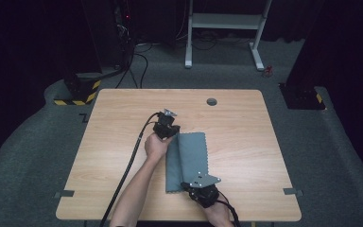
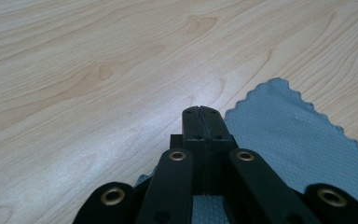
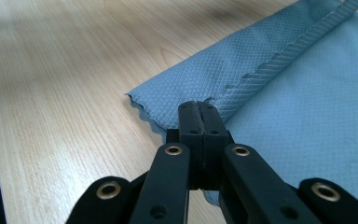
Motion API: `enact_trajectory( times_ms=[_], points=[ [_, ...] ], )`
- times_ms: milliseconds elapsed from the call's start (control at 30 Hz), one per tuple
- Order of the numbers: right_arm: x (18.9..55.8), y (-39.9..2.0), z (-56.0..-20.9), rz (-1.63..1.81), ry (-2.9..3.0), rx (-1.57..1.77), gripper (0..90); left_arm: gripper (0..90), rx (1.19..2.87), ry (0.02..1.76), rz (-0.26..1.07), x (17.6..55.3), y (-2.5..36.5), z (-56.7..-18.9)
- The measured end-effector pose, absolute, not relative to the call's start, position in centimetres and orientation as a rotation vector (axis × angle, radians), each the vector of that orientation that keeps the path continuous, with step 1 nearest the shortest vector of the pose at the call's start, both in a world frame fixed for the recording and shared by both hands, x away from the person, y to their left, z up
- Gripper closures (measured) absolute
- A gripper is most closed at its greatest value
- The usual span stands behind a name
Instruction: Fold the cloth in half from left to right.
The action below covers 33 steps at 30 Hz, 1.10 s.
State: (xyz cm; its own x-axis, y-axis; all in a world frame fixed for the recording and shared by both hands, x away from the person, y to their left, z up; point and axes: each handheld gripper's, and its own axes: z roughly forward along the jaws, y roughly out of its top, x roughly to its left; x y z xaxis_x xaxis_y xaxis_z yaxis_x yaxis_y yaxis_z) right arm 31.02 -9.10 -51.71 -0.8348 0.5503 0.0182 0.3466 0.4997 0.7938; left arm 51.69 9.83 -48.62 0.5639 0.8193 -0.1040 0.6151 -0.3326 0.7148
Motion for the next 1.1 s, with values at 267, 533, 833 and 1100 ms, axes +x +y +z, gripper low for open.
enact_trajectory(
  times_ms=[267, 533, 833, 1100],
  points=[
    [30.8, -10.0, -51.9, 1.235, 2.498, 0.788, 90.0, 90.0, 2.037, 1.12, 0.331, 51.7, 8.5, -48.3],
    [30.7, -11.8, -51.7, 1.233, 2.471, 0.83, 90.0, 90.0, 2.036, 1.113, 0.334, 51.8, 7.7, -48.3],
    [30.6, -13.5, -51.6, 1.209, 2.451, 0.891, 90.0, 90.0, 2.036, 1.084, 0.307, 52.2, 5.9, -48.4],
    [30.4, -14.5, -52.0, 1.218, 2.439, 0.937, 90.0, 90.0, 2.066, 1.059, 0.306, 52.3, 4.2, -48.6]
  ],
)
